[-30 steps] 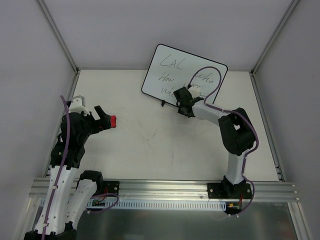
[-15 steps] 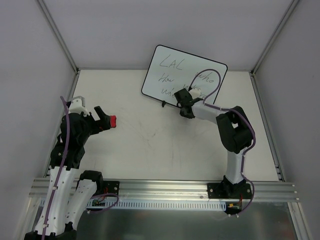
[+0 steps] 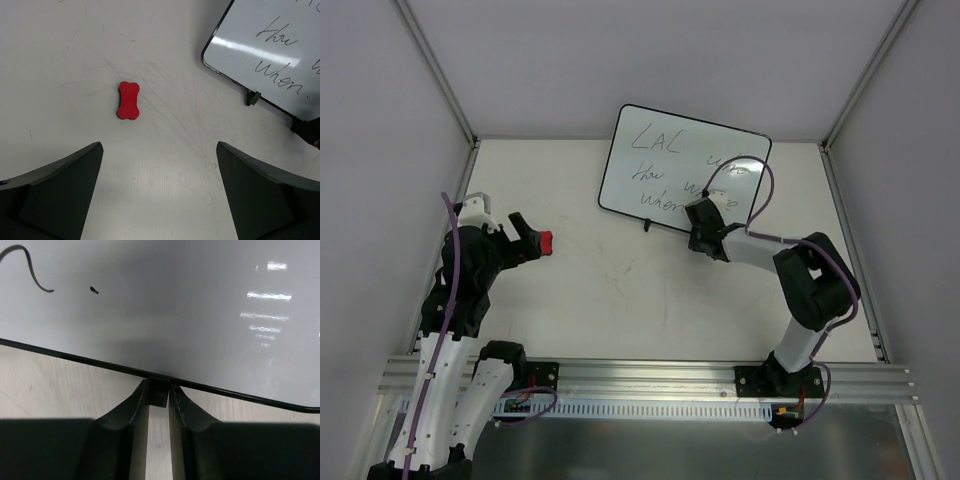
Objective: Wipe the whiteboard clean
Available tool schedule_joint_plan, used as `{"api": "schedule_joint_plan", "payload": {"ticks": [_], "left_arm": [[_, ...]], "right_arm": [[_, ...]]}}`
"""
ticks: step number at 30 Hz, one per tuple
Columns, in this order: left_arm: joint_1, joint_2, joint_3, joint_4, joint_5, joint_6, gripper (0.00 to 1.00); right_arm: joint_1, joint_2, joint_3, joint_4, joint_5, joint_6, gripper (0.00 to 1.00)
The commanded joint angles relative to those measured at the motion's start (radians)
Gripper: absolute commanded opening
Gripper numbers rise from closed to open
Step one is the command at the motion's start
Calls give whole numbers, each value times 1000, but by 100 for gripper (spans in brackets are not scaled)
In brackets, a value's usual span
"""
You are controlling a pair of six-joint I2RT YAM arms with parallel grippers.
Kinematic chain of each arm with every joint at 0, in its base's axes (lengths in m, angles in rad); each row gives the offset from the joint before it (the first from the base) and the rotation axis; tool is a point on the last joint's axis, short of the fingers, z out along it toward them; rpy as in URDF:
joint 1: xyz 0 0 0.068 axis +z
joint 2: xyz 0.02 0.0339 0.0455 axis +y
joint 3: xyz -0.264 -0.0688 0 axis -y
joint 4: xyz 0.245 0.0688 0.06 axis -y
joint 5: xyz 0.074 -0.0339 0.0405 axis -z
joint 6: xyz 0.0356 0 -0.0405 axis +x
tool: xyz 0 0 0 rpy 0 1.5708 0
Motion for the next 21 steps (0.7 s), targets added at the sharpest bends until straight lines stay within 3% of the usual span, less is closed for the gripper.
{"api": "schedule_joint_plan", "payload": {"ticks": [1, 14, 21], "left_arm": [[-8, 2, -9, 12, -36, 2, 99], [-8, 2, -16, 12, -76, 2, 99], [-8, -3, -17, 10, -91, -1, 99]], "right_arm": [[57, -90, -84, 12, -139, -74, 0], [247, -308, -369, 156, -289, -177, 0], [307, -394, -469, 160, -292, -142, 0]]}}
